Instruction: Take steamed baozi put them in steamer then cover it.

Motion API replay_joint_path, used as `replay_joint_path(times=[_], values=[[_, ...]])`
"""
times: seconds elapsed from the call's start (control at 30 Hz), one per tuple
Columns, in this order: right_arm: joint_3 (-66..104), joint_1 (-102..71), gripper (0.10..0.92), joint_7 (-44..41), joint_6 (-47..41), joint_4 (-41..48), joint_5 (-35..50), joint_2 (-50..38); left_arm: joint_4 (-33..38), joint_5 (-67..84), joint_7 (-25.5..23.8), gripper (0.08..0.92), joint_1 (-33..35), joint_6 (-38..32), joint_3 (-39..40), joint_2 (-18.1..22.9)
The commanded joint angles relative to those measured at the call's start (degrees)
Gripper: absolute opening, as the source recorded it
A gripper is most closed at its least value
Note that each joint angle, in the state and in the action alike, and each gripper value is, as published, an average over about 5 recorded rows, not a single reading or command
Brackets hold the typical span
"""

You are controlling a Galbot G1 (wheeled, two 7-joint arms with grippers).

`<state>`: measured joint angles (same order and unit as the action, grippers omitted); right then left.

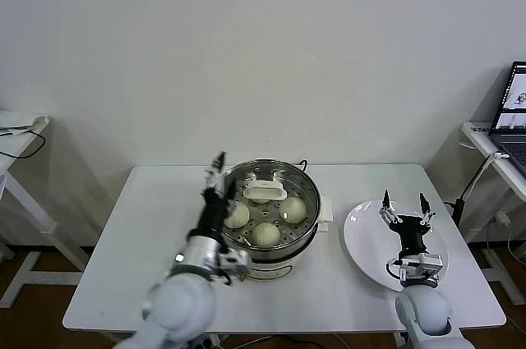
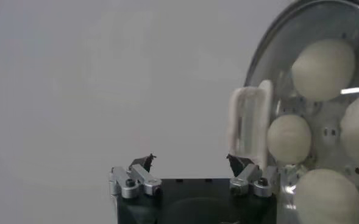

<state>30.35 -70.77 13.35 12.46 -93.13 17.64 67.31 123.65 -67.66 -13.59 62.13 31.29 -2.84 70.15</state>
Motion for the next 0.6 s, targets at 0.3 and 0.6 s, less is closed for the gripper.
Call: replay_joint_path(times=[0.3, 0.6], values=[[0.5, -4.5, 0.823, -3.6, -2.9, -5.3, 8.5, -1.1, -17.1, 80.9, 8.7, 0.823, 9.4, -29.5, -39.8, -0.7], [1.2, -8.0, 0.823, -3.7, -2.5, -6.9, 8.1, -0.8, -16.1, 81.0, 3.3, 0.823, 18.4, -32.9, -42.0, 3.0]])
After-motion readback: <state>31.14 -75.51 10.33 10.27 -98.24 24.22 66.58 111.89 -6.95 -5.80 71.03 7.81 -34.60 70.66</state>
